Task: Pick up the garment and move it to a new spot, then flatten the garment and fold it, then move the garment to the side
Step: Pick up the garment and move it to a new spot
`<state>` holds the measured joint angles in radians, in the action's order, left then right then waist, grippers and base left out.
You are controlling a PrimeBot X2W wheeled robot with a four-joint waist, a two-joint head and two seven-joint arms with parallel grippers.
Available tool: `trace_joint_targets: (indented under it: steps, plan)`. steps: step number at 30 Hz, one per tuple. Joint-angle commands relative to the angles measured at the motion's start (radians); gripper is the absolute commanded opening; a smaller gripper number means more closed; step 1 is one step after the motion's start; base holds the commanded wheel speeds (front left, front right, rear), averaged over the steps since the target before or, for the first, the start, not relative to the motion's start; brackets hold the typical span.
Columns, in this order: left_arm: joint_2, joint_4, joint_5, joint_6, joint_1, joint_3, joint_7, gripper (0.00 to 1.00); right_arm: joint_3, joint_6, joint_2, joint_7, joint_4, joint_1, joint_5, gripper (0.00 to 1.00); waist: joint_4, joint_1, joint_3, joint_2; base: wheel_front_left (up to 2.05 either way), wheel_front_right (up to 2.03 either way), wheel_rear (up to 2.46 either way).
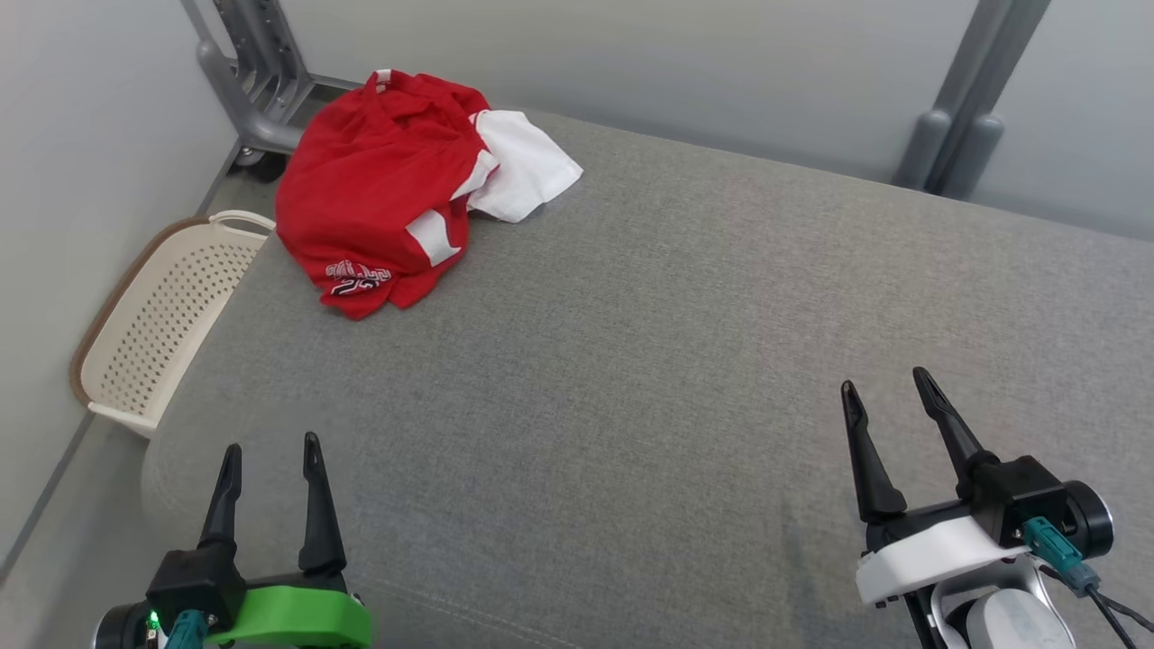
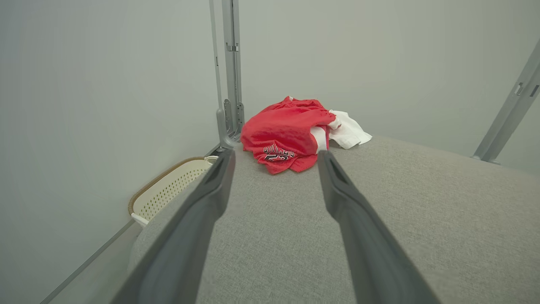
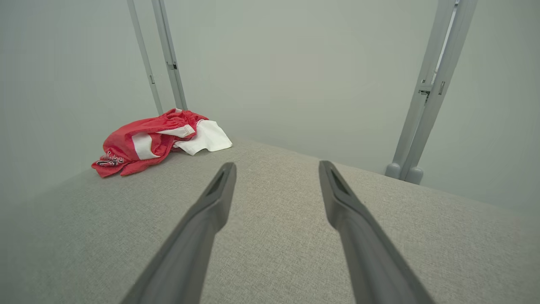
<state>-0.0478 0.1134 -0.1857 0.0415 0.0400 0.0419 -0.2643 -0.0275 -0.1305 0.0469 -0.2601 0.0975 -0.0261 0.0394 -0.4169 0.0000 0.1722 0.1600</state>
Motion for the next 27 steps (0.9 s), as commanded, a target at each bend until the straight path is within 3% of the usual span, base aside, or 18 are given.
trace_joint_targets:
  steps: [1,10,17,27]
  plan:
    - [-0.005,-0.002,-0.007,0.004,0.016,0.002,-0.001,1.00,-0.003,0.000,0.003,-0.003,0.003,-0.005,-0.009,1.00,-0.039,0.0000,0.017,0.0000,0.00,0.00,0.00]
    - [-0.006,-0.018,-0.005,0.000,0.005,-0.064,-0.001,1.00,-0.013,0.000,0.003,-0.003,0.000,-0.013,-0.018,1.00,-0.002,0.0000,0.030,0.0000,0.00,0.00,0.00]
    - [-0.039,-0.024,0.009,-0.023,-0.071,-0.108,-0.001,1.00,-0.005,0.000,0.003,-0.003,-0.015,-0.024,-0.031,1.00,0.035,0.0000,0.060,0.0000,0.00,0.00,0.00]
    - [-0.173,0.094,0.021,-0.077,-0.370,-0.118,0.063,1.00,-0.008,0.000,0.002,-0.003,-0.041,-0.081,-0.064,1.00,0.094,0.0000,0.171,0.0000,0.00,0.00,0.00]
